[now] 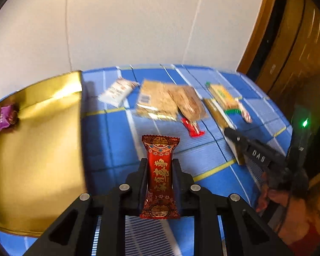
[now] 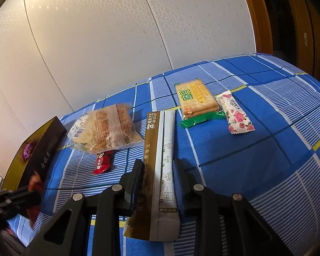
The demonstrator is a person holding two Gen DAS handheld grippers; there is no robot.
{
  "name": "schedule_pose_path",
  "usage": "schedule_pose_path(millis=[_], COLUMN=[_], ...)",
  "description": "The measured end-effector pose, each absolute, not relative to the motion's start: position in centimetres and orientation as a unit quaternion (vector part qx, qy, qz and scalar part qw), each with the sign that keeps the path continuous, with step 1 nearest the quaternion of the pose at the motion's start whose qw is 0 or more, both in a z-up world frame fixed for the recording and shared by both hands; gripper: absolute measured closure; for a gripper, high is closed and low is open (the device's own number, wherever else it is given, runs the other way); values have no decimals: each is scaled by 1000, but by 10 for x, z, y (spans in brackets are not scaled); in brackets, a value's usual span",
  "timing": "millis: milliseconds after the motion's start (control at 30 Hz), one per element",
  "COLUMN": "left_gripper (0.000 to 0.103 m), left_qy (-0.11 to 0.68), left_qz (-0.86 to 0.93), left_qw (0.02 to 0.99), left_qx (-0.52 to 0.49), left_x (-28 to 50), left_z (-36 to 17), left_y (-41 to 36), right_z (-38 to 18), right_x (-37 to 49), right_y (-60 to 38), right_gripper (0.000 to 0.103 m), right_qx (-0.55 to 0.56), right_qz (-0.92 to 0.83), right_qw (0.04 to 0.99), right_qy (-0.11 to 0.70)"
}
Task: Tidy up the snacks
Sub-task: 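Carry the red-gold candy into the tray and open the left gripper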
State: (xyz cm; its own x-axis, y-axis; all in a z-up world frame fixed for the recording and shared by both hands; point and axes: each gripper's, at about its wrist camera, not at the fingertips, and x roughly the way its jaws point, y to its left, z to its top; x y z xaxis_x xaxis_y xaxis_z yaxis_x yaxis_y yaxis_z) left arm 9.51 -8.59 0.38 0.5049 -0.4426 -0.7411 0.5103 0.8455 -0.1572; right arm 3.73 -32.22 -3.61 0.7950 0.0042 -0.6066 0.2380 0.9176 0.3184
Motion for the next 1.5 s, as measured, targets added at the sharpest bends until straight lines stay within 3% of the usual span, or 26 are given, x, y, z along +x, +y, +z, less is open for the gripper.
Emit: schedule_pose_path(millis=[333, 700, 1200, 1433, 1500], left_gripper=[82, 82, 82, 76, 68], left_qy=[406, 430, 487, 463, 448], left_qz=[-191, -92, 11, 37, 35], left_qw=[894, 897, 872, 885, 893], left_qx=[13, -32, -44, -4, -23], left_x=[138, 189, 244, 243, 237], left_z=[18, -5, -18, -17, -9], left_y=[-2, 101, 153, 148, 152], right_z=[-36, -36, -36, -36, -36], right_x=[39, 39, 39, 39, 39], right_y=[-321, -318, -317, -317, -316], right_gripper=[75, 75, 75, 75, 75], right_qx=[188, 179, 172, 168, 166], right_qz=[-67, -72, -73, -74, -75], right_qw=[928, 930, 931, 932, 932], right_qy=[313, 314, 313, 314, 314])
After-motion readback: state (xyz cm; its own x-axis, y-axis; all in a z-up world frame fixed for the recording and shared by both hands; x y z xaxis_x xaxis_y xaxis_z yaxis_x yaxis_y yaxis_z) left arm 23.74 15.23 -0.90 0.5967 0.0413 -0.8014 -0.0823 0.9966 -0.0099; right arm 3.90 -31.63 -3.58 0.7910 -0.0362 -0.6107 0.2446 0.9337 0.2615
